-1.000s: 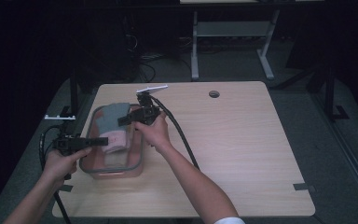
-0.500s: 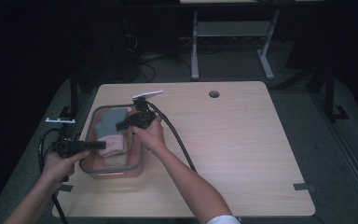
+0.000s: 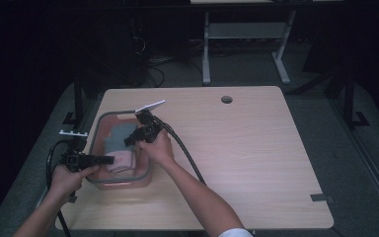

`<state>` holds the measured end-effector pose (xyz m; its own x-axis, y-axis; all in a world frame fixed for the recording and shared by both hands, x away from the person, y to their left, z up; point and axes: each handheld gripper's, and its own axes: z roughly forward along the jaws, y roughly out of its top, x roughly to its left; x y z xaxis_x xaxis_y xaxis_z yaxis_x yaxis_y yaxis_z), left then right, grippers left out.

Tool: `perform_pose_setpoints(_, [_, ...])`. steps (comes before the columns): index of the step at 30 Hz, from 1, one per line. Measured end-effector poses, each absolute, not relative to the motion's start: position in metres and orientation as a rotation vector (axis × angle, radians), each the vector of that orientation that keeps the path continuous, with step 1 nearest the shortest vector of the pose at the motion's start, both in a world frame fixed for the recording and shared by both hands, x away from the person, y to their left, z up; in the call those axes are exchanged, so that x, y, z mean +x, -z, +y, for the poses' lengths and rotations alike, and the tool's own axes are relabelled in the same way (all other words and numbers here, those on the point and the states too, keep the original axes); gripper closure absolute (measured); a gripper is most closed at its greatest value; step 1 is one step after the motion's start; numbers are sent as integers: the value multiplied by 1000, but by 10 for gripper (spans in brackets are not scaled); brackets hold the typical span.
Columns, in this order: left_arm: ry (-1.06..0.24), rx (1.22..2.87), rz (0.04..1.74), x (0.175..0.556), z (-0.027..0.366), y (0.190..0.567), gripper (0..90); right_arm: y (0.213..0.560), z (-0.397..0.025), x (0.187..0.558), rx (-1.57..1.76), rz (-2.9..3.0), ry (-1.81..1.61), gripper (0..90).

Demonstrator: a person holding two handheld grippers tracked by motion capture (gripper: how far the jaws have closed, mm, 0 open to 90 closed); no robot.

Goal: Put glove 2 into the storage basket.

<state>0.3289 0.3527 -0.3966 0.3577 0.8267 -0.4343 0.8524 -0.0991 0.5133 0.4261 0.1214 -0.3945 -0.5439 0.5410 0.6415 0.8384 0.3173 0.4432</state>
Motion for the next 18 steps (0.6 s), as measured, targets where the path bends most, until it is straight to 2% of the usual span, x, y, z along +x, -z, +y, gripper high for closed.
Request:
perform_pose_setpoints(8, [7,1953,1467,330,347,397,642,390,121,427,-1238,-2313,1074,678])
perform_pose_setpoints(18, [-1,1937,1463,333,346,389,593,382,101,431,-1268,-2287,1107,646])
